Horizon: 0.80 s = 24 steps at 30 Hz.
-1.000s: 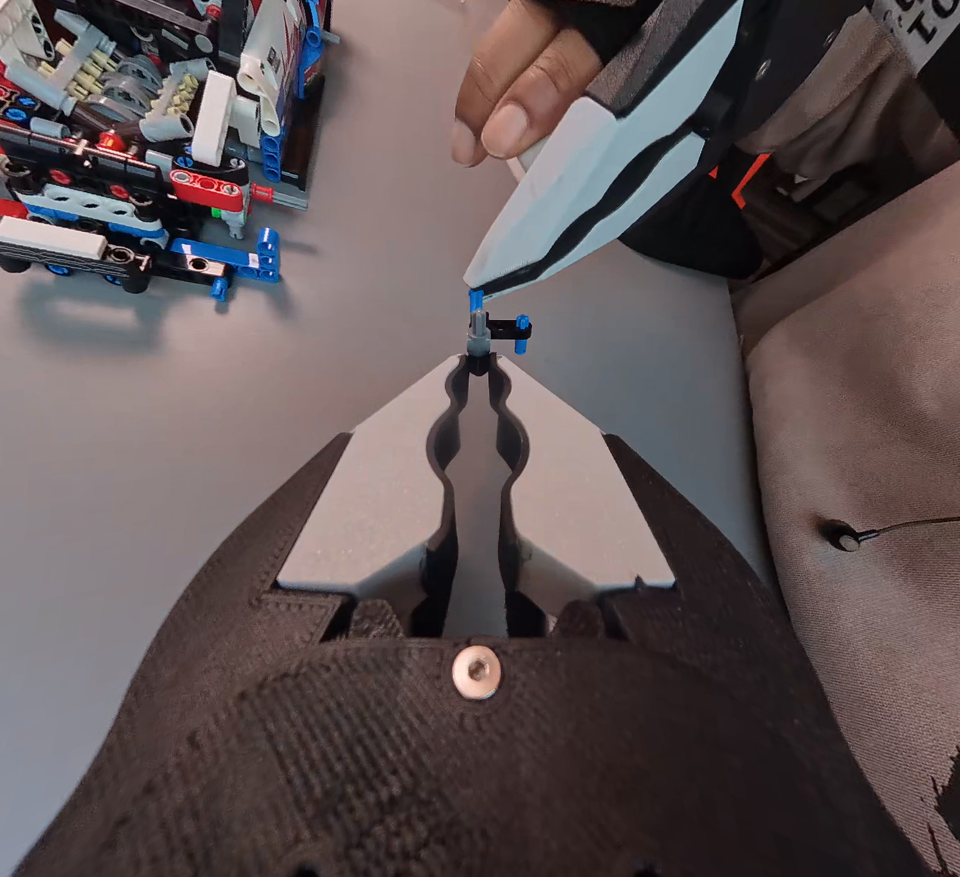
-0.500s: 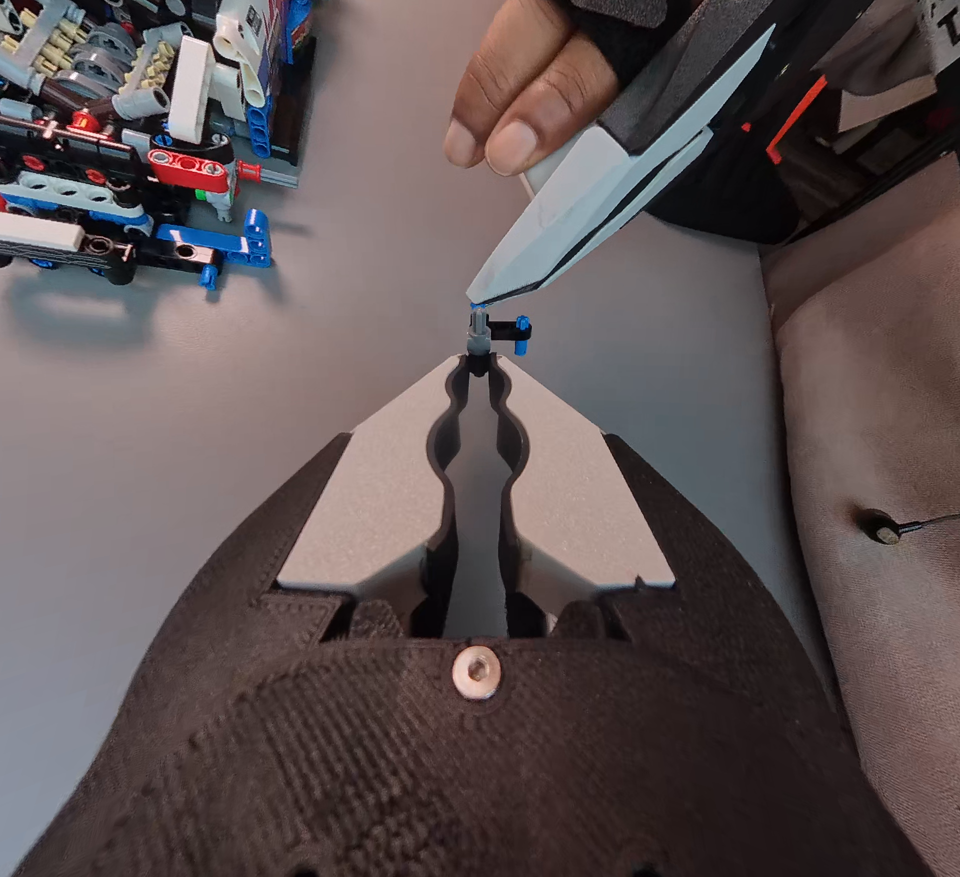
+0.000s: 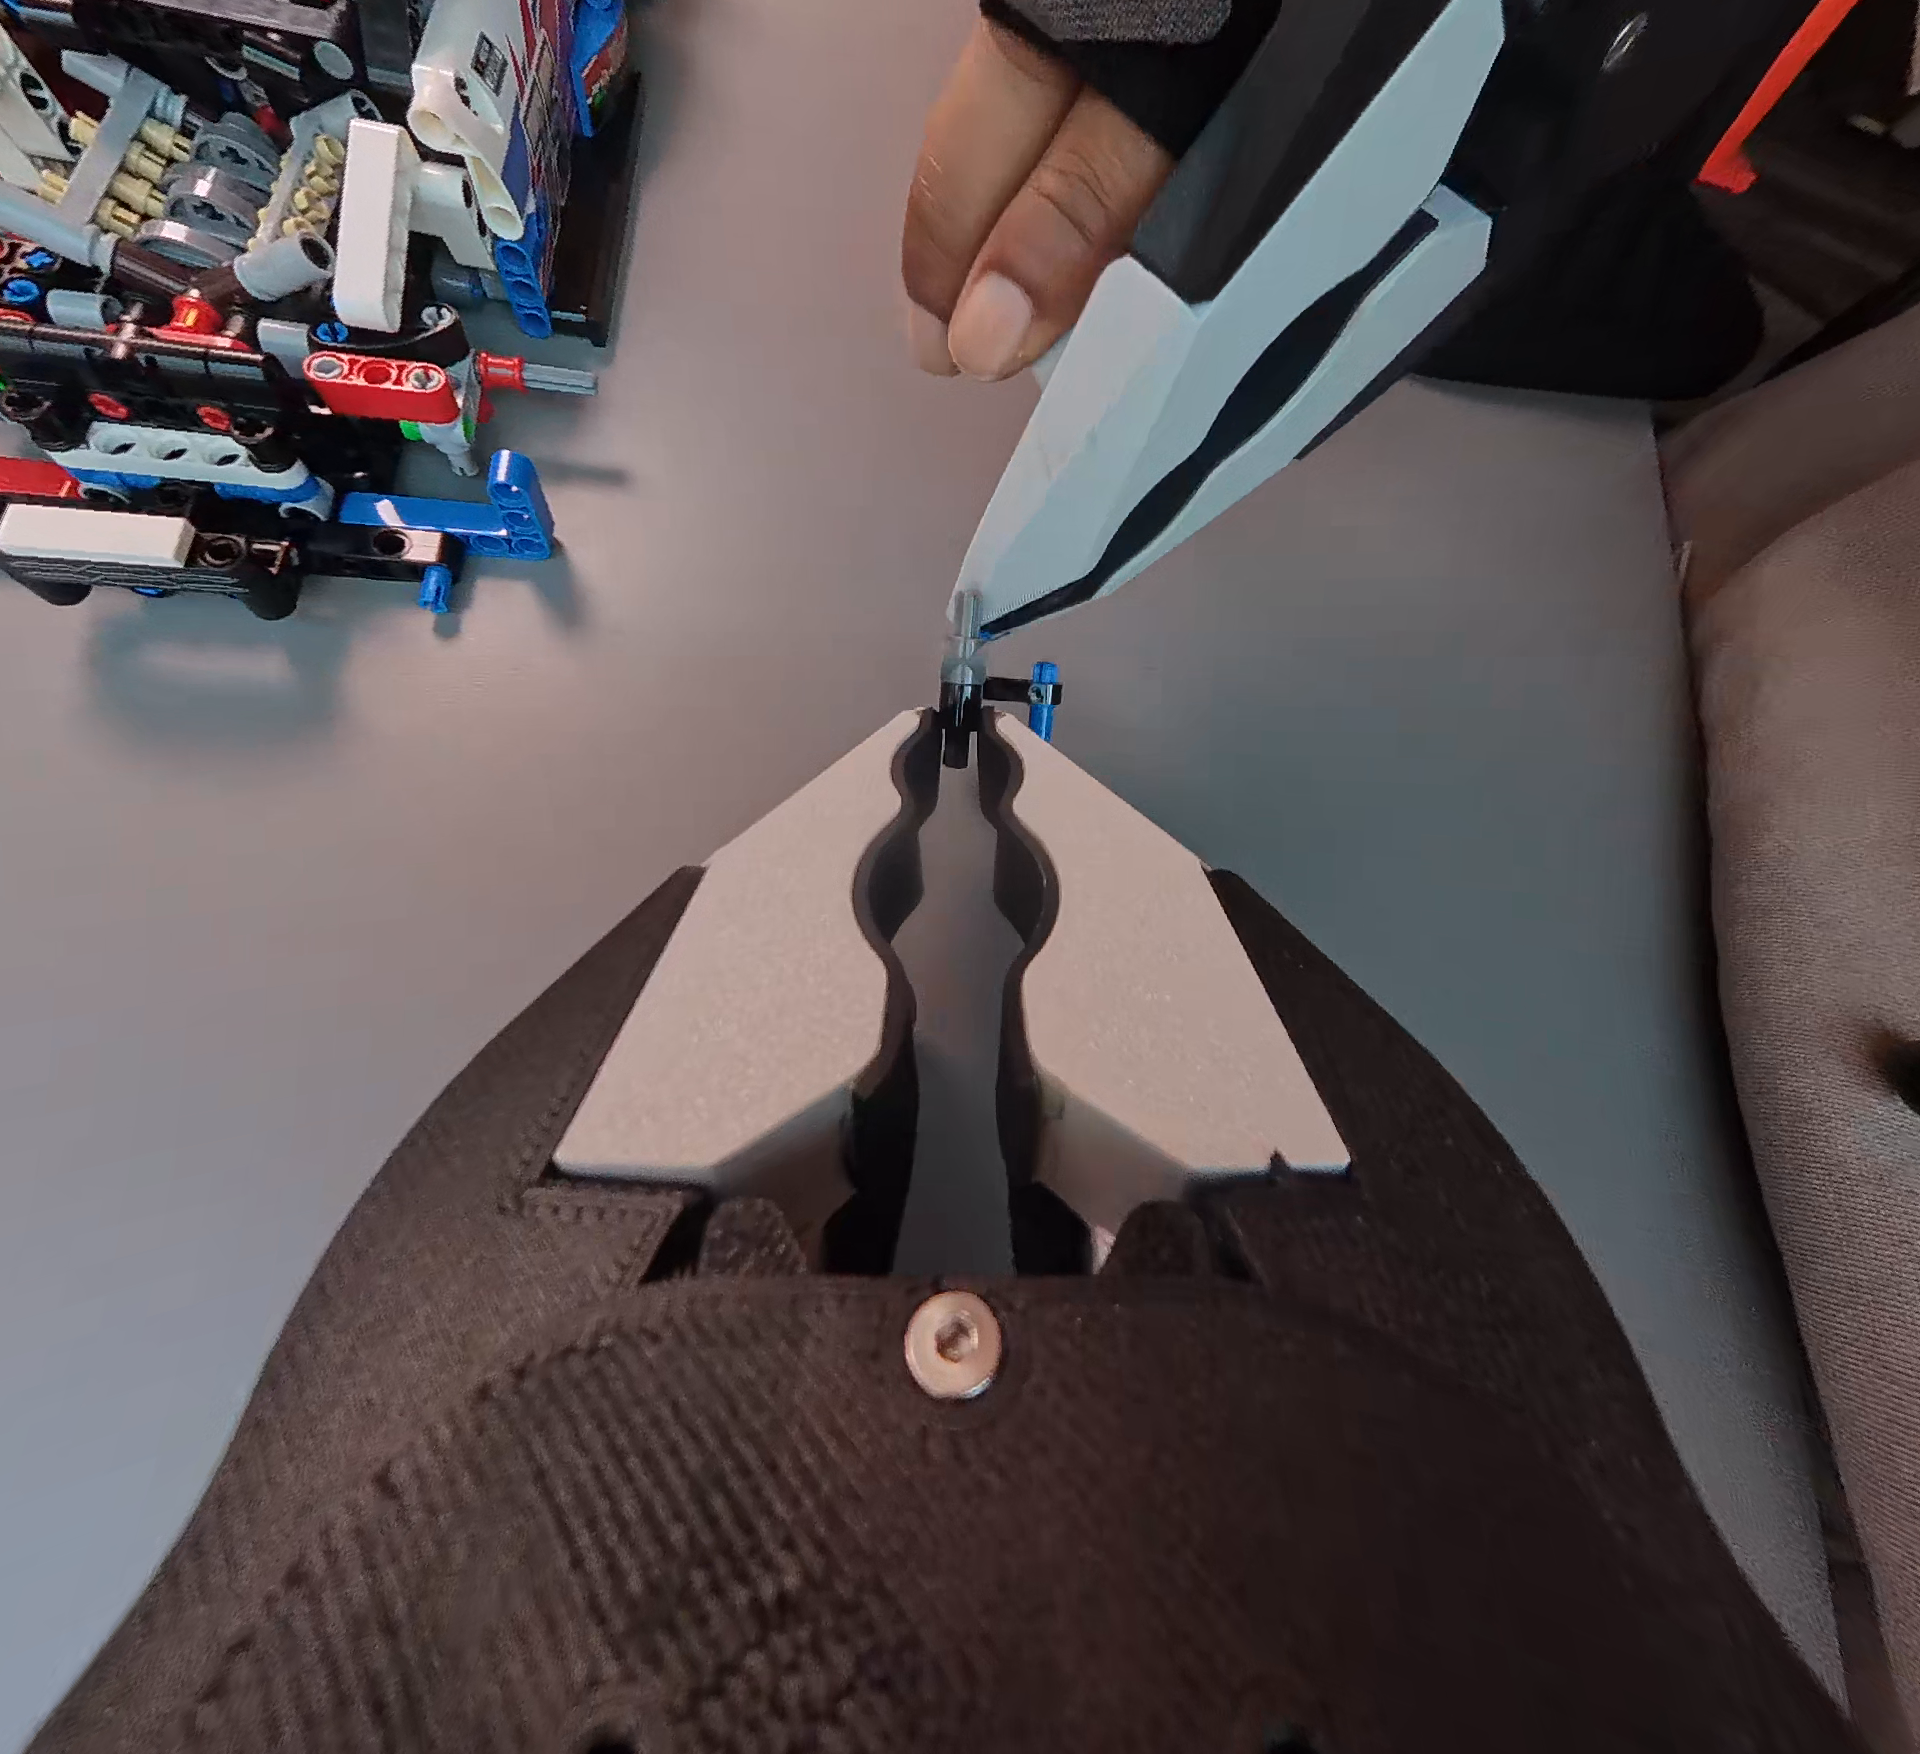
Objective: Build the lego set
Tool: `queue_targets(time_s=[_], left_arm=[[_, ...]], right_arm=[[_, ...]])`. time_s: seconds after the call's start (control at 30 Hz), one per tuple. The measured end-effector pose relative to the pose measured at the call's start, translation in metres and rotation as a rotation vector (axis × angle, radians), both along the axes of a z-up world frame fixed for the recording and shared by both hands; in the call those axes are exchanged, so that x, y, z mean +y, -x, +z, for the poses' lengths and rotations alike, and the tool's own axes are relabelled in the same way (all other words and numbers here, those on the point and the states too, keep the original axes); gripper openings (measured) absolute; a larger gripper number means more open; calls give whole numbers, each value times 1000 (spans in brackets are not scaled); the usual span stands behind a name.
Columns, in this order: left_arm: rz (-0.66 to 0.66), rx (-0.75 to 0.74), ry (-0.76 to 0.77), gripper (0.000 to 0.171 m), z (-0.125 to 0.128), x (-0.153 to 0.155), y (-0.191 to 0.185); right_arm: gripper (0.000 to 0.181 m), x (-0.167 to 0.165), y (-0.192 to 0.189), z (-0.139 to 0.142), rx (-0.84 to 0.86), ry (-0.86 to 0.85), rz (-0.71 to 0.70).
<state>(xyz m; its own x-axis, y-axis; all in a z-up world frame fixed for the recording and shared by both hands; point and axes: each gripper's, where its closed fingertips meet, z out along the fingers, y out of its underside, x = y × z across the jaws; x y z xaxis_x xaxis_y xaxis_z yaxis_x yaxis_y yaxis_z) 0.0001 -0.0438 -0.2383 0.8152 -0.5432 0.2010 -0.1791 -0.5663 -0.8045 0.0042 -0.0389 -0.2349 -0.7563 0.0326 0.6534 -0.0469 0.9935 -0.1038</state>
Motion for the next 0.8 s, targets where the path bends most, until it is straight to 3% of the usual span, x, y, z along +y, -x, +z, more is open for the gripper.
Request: queue_targets(time_s=[0.27,0.4,0.8], left_arm=[[-3,71,-9,6,-6,4,-4],[-17,81,-12,6,-6,2,-5],[-48,-62,39,6,-4,3,-14]], right_arm=[[3,-3,-3,-4,-21,249,-220],[3,14,-6,-1,-23,316,-293],[3,6,-11,-8,-31,340,-235]])
